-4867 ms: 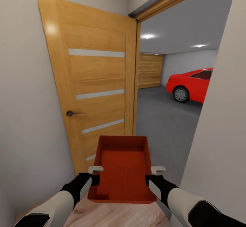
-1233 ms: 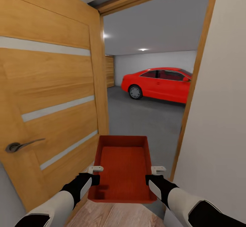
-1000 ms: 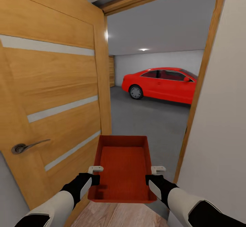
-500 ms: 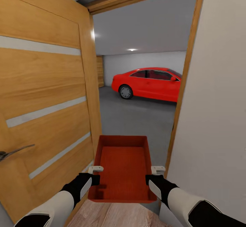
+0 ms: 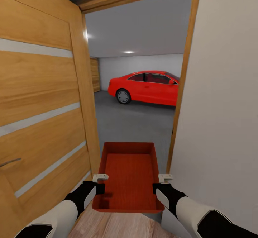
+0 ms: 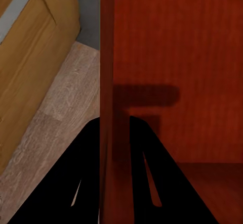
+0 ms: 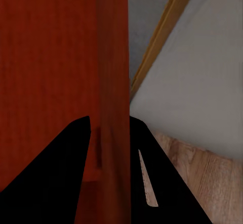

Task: Move the two storage containers from the living room to the garage. In the garage, place one container on the floor and stack the other container on top of it (either order is fine).

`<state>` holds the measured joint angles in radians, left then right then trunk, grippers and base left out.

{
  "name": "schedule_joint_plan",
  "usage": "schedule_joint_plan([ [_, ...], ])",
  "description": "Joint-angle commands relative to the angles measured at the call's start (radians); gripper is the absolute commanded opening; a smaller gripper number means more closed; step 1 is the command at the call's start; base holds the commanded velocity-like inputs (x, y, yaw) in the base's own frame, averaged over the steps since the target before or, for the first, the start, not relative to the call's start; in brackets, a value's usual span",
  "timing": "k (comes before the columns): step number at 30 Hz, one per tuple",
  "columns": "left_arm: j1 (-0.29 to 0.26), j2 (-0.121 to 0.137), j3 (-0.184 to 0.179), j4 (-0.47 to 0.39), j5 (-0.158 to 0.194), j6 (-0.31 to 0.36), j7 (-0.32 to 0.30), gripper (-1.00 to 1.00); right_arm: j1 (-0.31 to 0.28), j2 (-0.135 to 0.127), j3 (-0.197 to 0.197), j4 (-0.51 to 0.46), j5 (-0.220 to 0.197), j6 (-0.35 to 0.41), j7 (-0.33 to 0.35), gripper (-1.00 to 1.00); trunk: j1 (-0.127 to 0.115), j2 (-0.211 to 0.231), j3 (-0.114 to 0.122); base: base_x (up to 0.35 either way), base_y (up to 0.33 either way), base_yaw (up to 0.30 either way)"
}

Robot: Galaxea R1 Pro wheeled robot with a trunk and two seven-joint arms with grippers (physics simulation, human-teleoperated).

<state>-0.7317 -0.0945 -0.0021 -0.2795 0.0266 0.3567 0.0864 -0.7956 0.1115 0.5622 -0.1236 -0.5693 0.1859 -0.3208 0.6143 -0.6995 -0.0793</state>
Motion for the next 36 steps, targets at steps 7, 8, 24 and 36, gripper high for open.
schedule_joint_plan([
  [7,0.000,-0.008,0.004,0.000,-0.017,0.008,0.010,-1.00,-0.001,0.004,0.013,-0.002,0.028,0.007,-0.009,-1.00,0.001,-0.001,-0.002,0.156,0.265,-0.004],
  [8,0.000,-0.008,0.004,0.000,-0.017,0.008,0.010,-1.00,-0.001,0.004,0.013,-0.002,0.028,0.007,-0.009,-1.00,0.001,-0.001,-0.002,0.162,0.280,0.000],
  [24,0.000,-0.008,0.004,0.000,-0.019,0.007,0.010,-1.00,-0.001,0.004,0.013,-0.002,0.028,0.007,-0.009,-1.00,0.001,-0.001,-0.001,0.155,0.254,-0.008],
  [36,0.000,-0.008,0.004,0.000,-0.019,0.007,0.010,-1.00,-0.001,0.004,0.013,-0.002,0.028,0.007,-0.009,-1.00,0.001,-0.001,0.005,0.013,0.015,-0.209],
])
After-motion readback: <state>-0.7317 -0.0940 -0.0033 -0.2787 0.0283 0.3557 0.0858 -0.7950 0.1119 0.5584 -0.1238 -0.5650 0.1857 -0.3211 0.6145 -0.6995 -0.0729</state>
